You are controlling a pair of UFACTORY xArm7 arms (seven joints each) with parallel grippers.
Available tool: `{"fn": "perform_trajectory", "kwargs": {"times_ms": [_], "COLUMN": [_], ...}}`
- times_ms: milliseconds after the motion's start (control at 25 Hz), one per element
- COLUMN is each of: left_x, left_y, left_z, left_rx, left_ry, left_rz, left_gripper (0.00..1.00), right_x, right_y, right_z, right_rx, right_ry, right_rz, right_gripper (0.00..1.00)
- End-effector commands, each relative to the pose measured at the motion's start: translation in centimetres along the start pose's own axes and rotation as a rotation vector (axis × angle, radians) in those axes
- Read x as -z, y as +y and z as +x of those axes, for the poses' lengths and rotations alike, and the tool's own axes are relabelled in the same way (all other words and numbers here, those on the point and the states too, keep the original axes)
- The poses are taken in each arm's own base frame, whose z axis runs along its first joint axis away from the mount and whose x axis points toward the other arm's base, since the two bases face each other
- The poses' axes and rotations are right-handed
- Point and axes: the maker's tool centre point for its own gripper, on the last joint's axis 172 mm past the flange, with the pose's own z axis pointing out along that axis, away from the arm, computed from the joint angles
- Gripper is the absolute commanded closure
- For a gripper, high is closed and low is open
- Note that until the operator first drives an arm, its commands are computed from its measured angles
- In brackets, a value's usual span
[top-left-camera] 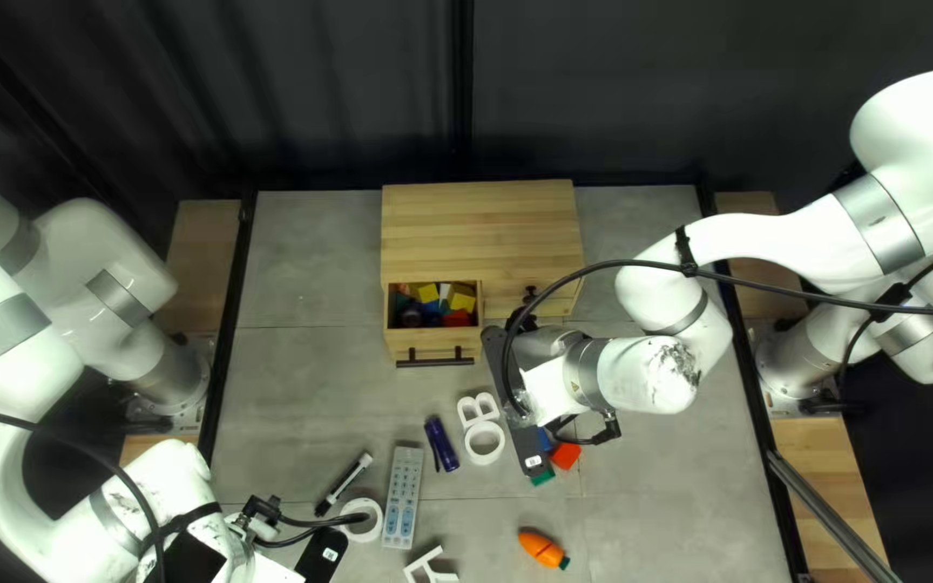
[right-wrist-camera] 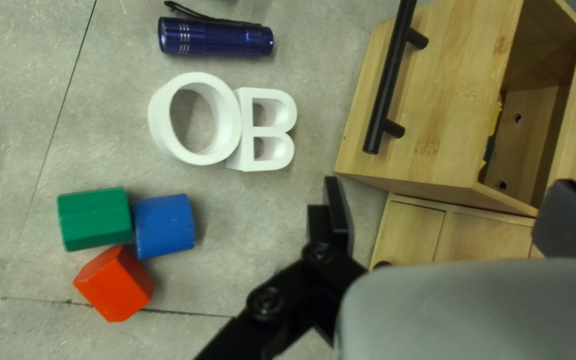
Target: Open drawers and place objects into drawer and close
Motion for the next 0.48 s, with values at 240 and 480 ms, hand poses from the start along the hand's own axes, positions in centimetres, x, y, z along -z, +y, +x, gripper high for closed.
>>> {"fn": "perform_trajectory", "kwargs": {"times_ms": [240,480], "left_x": [0.0,0.0], "left_y": [0.0,0.0], "left_z": [0.0,0.0], "left_rx": [0.000,0.000], "left_ry": [0.000,0.000], "left_rz": [0.000,0.000], "left_gripper": [0.00,0.00], "right_x": [1.3,0.8], "right_y": [-3.1,-2.2], "right_z": [-0.6,-1.7], "right_rx": [0.301,0.384], "right_ry": [-0.292,-0.400], "right_rz": [0.049,0.108], "right_gripper": [0.00,0.00]}}
